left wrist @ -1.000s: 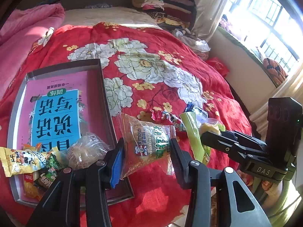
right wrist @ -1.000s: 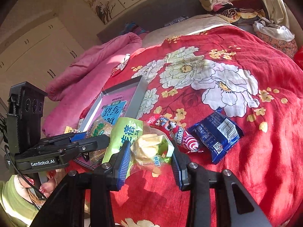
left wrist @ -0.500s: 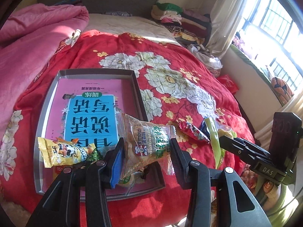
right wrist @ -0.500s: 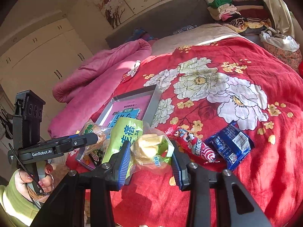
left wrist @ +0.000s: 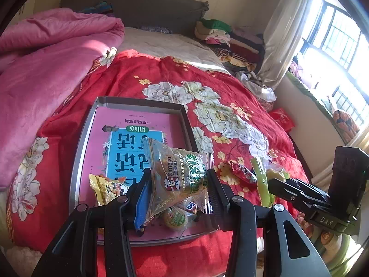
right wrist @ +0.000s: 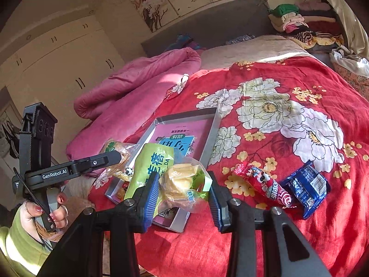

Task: Organize snacks
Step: 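Carry the cracker bag with the left gripper while the right carries the green bag toward the tray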

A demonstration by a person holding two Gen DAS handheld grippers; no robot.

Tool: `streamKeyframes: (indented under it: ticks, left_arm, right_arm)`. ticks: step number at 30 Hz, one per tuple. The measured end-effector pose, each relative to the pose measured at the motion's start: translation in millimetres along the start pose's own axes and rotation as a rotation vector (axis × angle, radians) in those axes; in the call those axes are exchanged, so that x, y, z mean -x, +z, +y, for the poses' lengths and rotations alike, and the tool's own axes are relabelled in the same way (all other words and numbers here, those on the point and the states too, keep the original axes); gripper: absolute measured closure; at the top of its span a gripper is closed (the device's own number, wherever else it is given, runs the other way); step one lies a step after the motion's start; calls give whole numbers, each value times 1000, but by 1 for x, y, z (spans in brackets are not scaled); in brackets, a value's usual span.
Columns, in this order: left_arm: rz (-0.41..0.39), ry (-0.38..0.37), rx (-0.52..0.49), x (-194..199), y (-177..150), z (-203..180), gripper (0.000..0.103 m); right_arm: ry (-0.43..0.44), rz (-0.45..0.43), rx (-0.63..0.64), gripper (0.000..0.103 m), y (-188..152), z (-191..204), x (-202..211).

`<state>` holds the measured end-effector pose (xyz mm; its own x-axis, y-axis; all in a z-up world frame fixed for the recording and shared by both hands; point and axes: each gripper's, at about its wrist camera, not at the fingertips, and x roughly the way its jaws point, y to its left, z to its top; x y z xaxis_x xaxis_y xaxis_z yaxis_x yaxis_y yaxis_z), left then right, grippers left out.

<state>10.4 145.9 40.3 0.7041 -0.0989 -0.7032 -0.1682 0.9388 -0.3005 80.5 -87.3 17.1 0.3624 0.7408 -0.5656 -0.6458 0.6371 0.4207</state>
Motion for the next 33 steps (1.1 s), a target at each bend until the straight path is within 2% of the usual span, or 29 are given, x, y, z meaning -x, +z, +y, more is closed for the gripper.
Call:
streamKeyframes:
  ticks: [16, 33]
  left_arm:
    - [-59, 13, 36, 29, 4, 27, 56]
    - [-89, 82, 108, 52, -3, 72, 56]
  right_arm:
    - [5, -5, 55, 63, 13, 32, -8]
    - [24, 21, 92, 63, 13, 50, -23]
